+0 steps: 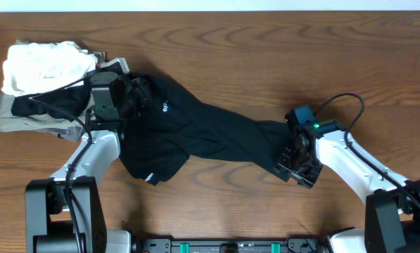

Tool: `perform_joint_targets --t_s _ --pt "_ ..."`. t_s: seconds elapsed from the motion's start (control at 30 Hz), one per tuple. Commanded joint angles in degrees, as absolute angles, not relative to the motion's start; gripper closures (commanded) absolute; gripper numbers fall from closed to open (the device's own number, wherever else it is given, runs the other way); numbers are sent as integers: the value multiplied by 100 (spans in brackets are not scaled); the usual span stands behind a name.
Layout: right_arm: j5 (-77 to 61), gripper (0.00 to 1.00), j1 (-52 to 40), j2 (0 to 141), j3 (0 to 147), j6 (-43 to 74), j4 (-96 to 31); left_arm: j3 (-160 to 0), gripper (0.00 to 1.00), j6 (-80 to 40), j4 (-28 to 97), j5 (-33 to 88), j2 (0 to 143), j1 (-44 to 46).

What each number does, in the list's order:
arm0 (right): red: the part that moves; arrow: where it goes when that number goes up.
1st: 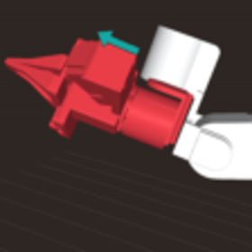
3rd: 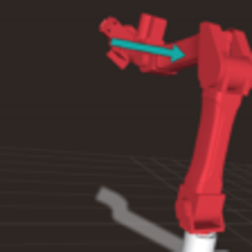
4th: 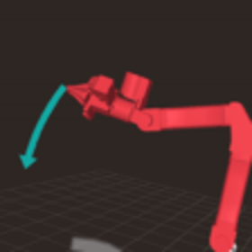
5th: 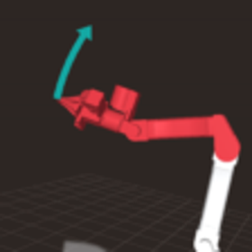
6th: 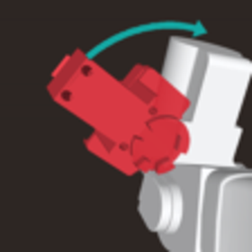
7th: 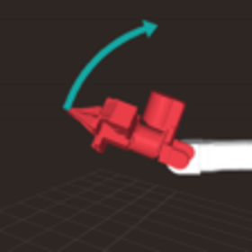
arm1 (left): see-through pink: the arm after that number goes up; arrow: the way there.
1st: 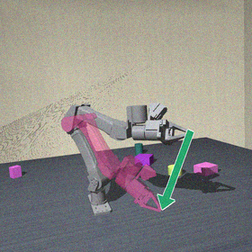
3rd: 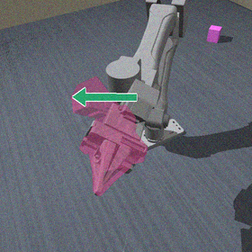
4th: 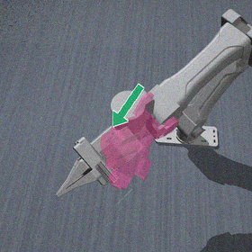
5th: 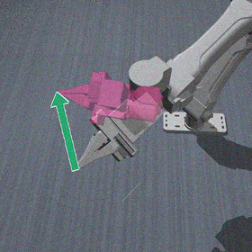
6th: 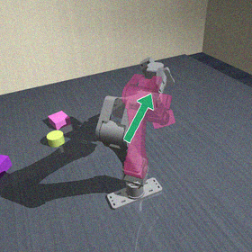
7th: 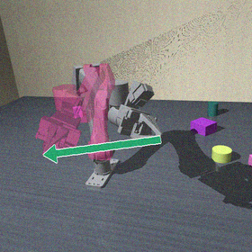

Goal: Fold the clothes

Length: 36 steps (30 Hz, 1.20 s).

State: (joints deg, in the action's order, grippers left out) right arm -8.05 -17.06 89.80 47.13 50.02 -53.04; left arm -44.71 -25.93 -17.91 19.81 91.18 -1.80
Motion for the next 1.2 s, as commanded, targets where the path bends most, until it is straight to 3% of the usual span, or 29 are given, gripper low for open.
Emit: perform_joint_targets --t_s 0.0,0.9,1.1,1.17 --pt "-683 37 -1791 9124 4665 4989 -5306 -4523 93 -2626 -1774 2058 9065 -167" --pt "-322 41 -1802 9212 4213 4727 -4423 -4523 94 -2626 -1695 2058 9065 -167" --pt "-298 66 -1802 9212 4147 4779 -4370 -4523 93 -2626 -1688 2060 9065 -167" --pt "-298 81 -1800 9212 4147 4805 -4331 -4523 93 -2626 -1691 2060 9065 -167"
